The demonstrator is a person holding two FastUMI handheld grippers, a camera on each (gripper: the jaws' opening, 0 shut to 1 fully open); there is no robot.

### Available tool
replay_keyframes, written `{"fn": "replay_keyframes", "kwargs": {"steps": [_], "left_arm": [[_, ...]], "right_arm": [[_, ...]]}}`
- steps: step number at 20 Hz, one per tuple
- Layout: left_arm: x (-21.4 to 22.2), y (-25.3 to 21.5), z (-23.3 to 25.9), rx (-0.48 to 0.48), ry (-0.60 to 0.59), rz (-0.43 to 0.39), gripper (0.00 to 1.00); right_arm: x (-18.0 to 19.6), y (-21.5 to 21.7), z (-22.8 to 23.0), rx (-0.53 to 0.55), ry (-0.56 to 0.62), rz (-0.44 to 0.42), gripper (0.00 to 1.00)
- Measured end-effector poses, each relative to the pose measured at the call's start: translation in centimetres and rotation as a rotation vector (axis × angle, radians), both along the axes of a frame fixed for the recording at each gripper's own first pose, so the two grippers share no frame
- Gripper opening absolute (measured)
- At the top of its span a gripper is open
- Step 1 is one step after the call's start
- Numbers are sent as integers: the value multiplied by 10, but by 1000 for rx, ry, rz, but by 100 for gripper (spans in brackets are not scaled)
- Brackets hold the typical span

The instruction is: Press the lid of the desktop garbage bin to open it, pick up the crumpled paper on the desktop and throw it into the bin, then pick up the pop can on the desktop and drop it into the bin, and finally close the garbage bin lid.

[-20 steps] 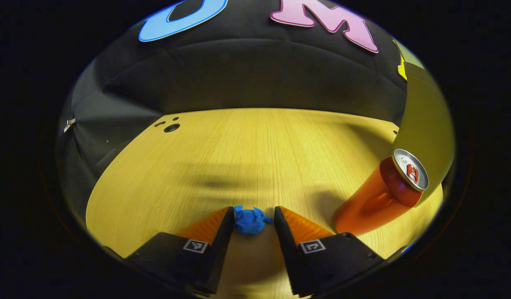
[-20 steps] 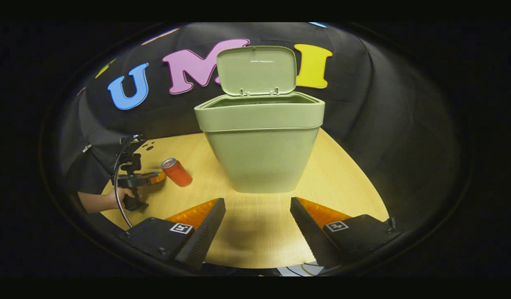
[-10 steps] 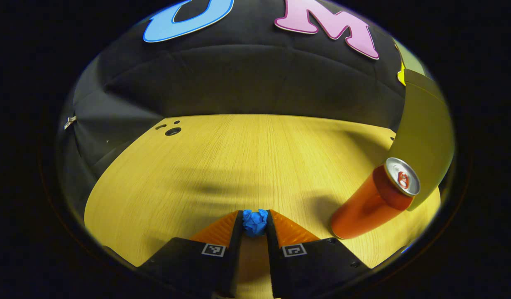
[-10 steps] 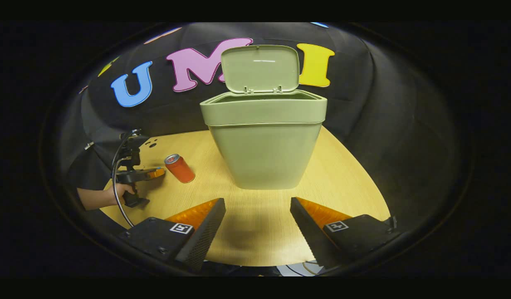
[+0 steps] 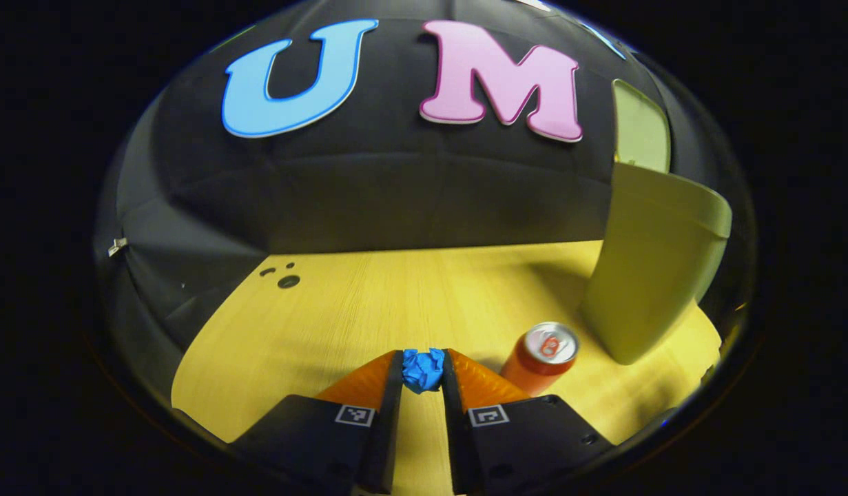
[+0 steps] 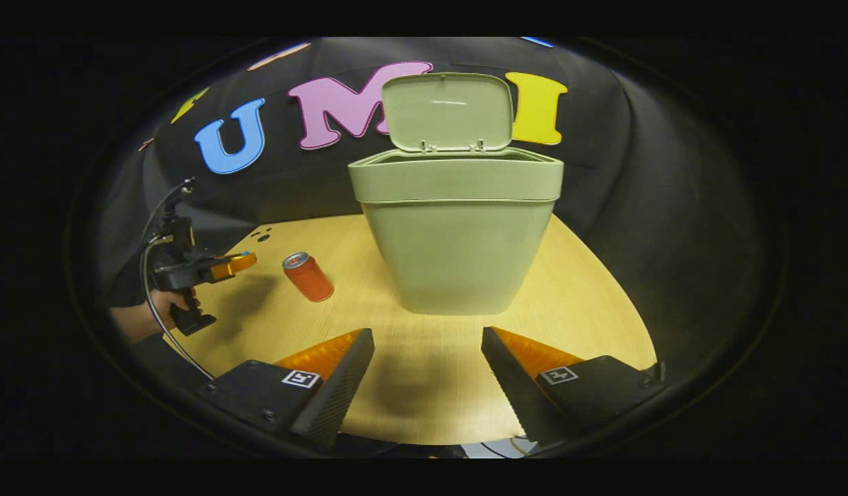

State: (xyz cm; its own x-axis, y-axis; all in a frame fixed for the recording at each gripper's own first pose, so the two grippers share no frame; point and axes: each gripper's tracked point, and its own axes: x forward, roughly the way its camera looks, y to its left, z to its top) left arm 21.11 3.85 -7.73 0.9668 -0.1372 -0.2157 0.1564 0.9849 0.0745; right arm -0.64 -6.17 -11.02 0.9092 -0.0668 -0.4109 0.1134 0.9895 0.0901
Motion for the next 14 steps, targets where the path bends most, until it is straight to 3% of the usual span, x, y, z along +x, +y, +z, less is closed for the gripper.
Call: {"fn": "replay_keyframes", "kwargs": {"steps": [3,7,9,14], "left_arm": [[-13,-23,52,9,-73,-64,35],[-24,-86,119,-30,-155,-210,35],[-32,-127,151,-19,-203,-298,37],[-48,-235,190,-74,-239,-505,32]], "right_arm": [[4,6,-2,11,2,27,99],[9,10,2,31,-17,54,99],[11,9,6,28,-33,64,99],[9,1,7,35,-51,77,99]]}}
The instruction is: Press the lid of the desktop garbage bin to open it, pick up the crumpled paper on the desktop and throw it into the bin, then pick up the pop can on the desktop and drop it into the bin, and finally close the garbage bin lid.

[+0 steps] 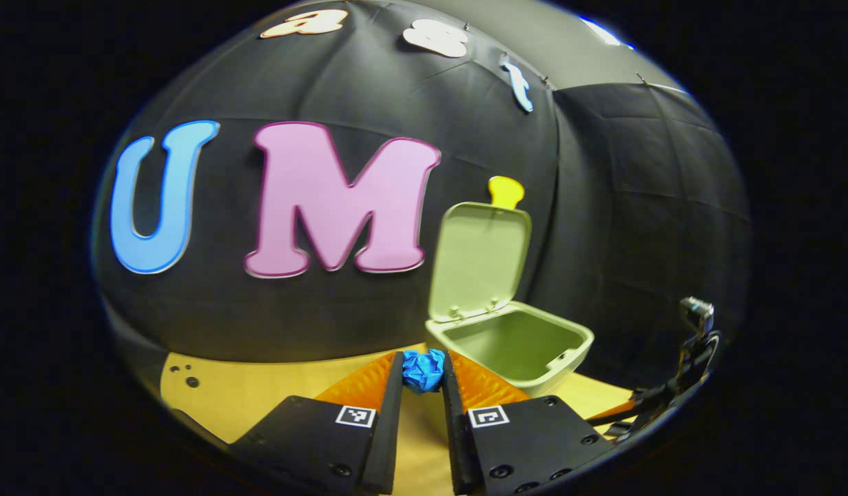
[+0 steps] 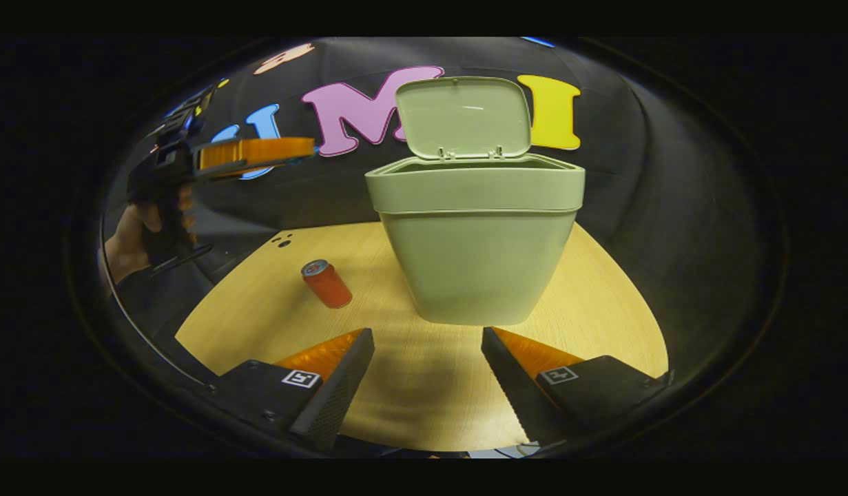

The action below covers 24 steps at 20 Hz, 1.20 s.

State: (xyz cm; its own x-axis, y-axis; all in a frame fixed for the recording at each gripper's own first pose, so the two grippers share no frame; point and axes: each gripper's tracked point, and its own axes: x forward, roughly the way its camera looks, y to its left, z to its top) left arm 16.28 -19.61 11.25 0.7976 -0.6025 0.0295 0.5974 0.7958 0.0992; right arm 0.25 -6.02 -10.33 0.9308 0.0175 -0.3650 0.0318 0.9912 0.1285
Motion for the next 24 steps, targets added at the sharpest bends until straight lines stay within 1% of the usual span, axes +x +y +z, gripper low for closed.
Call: {"fn": "replay_keyframes", "kwargs": {"steps": [1,2,3,4,6,8,10,12,13,15,16,17,19,22,24], "left_arm": [[-1,-18,0,-2,4,-29,35],[0,-32,-4,-7,11,-48,35],[4,-48,-8,-16,29,-61,37],[6,-59,-11,-24,45,-68,35],[10,-76,-20,-34,77,-78,35],[13,-92,-27,-16,93,-79,35],[18,-97,-31,11,97,-68,37],[21,-105,-35,30,103,-62,41],[24,-106,-37,38,105,-57,40],[29,-108,-40,39,106,-38,63],[29,-107,-39,34,106,-31,68],[30,-106,-38,26,106,-29,81],[33,-99,-33,11,95,6,95],[33,-70,-22,-19,68,81,96],[33,-37,-15,-44,50,147,96]], "right_arm": [[-1,-3,-1,5,1,-3,99],[-1,-6,-2,11,3,-7,99],[-2,-11,-4,15,5,-16,99],[-2,-14,-4,20,6,-21,99],[-1,-19,-4,28,3,-24,99],[1,-23,-5,31,3,-13,99],[6,-24,-8,30,6,12,99],[10,-24,-11,27,12,45,99],[13,-24,-13,25,16,62,99],[12,-22,-16,20,25,93,99],[15,-22,-18,18,28,107,99],[18,-21,-19,15,30,121,99],[19,-15,-22,6,39,152,99],[26,-8,-22,-10,42,186,99],[29,0,-23,-19,47,203,99]]}}
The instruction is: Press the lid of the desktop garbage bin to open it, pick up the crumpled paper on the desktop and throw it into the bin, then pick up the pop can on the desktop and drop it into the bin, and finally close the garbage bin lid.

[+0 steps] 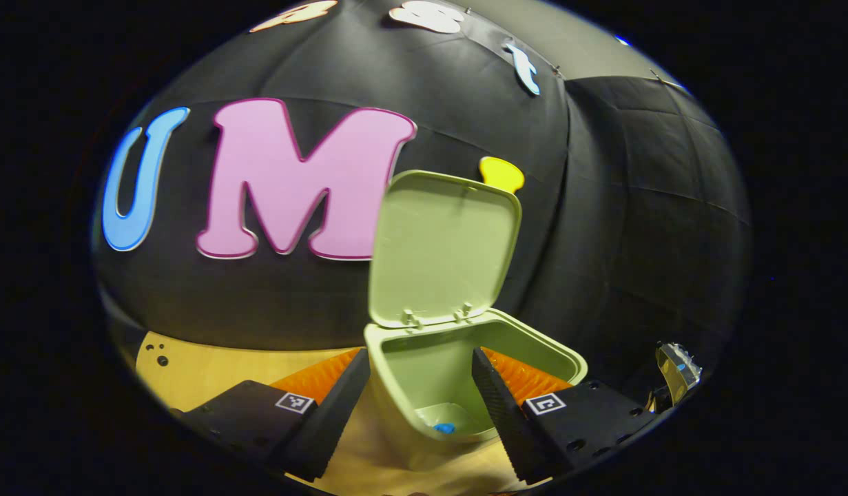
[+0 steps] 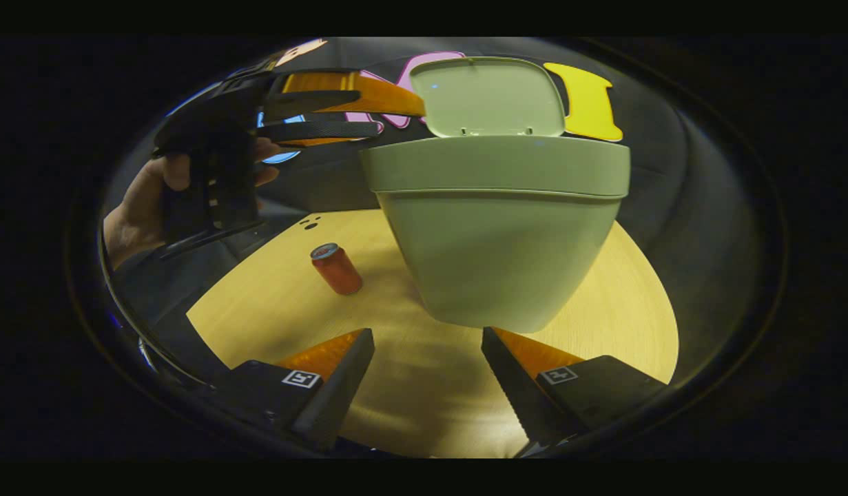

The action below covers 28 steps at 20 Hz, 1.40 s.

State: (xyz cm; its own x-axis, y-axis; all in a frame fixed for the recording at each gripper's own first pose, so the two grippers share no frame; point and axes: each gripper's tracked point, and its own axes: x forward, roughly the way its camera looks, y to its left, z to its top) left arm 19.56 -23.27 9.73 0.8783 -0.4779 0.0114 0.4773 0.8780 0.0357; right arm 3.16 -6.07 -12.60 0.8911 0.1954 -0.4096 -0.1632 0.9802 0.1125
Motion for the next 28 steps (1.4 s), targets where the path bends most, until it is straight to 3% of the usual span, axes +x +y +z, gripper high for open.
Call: {"fn": "replay_keyframes", "kwargs": {"steps": [3,7,14,22,28], "left_arm": [[0,69,2,-13,-25,132,95],[-13,165,-25,49,-8,287,96],[-63,280,-103,41,145,454,96],[-107,354,-149,-15,254,567,96],[-119,387,-176,-48,324,617,96]], "right_arm": [[2,16,-7,-11,25,22,99],[14,42,-15,-39,43,29,99],[45,103,-11,-65,36,47,99],[91,172,-23,-80,71,109,99],[129,192,-36,-108,77,101,99]]}}
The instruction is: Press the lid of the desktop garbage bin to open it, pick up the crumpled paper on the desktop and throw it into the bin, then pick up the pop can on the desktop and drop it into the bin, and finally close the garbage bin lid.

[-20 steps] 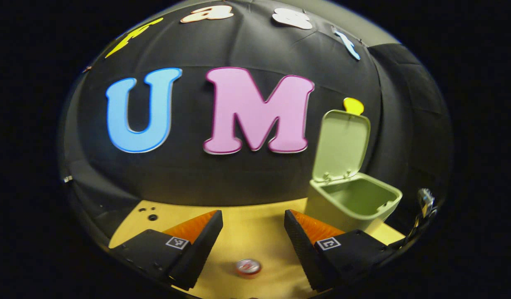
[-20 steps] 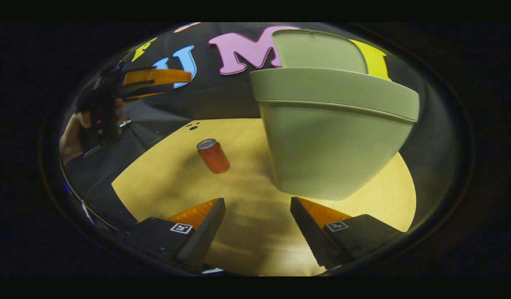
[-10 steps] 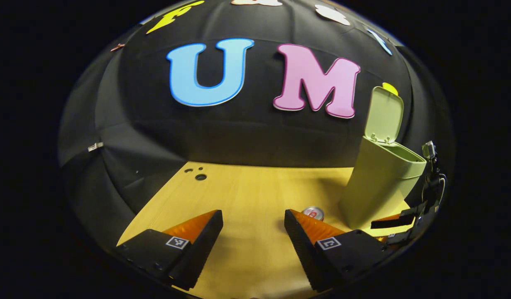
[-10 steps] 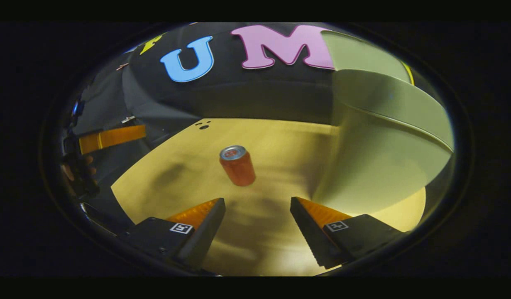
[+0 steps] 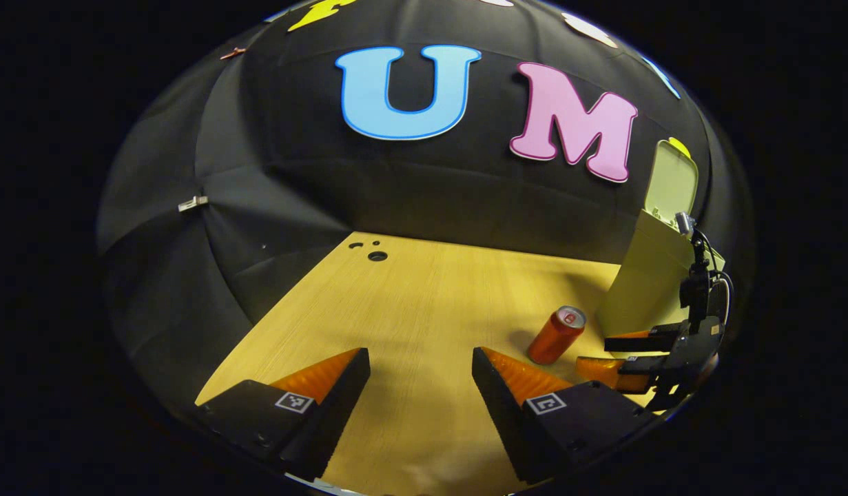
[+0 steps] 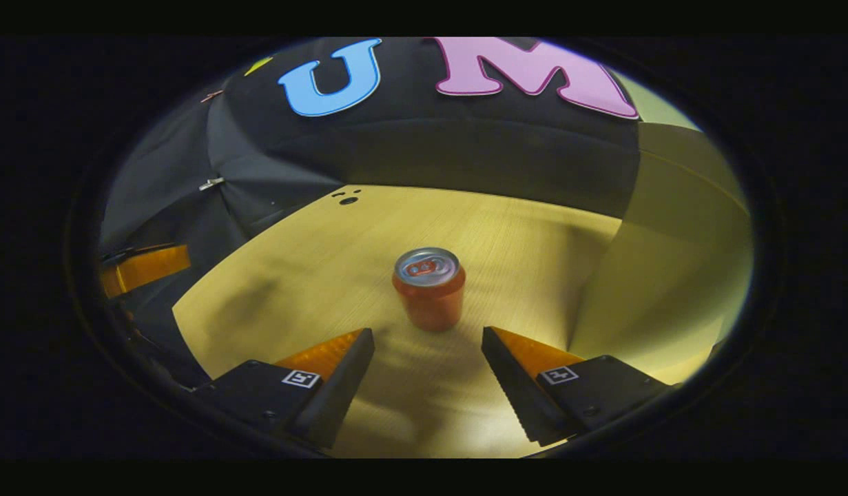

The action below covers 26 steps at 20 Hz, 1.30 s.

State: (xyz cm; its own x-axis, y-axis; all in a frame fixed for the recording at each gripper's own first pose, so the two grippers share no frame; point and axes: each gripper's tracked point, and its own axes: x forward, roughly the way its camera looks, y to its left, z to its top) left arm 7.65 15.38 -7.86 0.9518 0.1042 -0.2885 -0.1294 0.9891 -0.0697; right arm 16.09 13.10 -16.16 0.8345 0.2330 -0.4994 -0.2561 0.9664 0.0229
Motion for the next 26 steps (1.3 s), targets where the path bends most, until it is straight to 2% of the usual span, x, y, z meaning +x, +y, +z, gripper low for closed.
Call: {"fn": "replay_keyframes", "kwargs": {"steps": [8,12,17,18,19,20,21,22,25,26], "left_arm": [[-10,27,-18,-27,48,38,96],[-11,33,-23,-56,63,50,96],[-12,32,-26,-33,80,35,96],[-11,32,-27,-30,83,33,96],[-10,31,-27,-26,83,31,96],[-10,29,-26,-25,79,26,96],[-9,27,-25,-23,78,21,96],[-8,25,-25,-22,78,17,96],[-7,19,-26,-22,76,2,96],[-7,17,-25,-21,73,-3,96]], "right_arm": [[51,13,-9,-17,-12,-24,99],[65,18,-16,-46,-16,-36,99],[76,16,-16,-92,-45,-47,99],[77,16,-17,-99,-45,-45,94],[79,15,-17,-106,-49,-46,99],[80,13,-17,-109,-53,-48,99],[80,12,-16,-103,-55,-52,97],[80,12,-15,-96,-50,-48,85],[77,15,-11,-87,-48,-36,80],[76,15,-8,-89,-53,-30,84]]}}
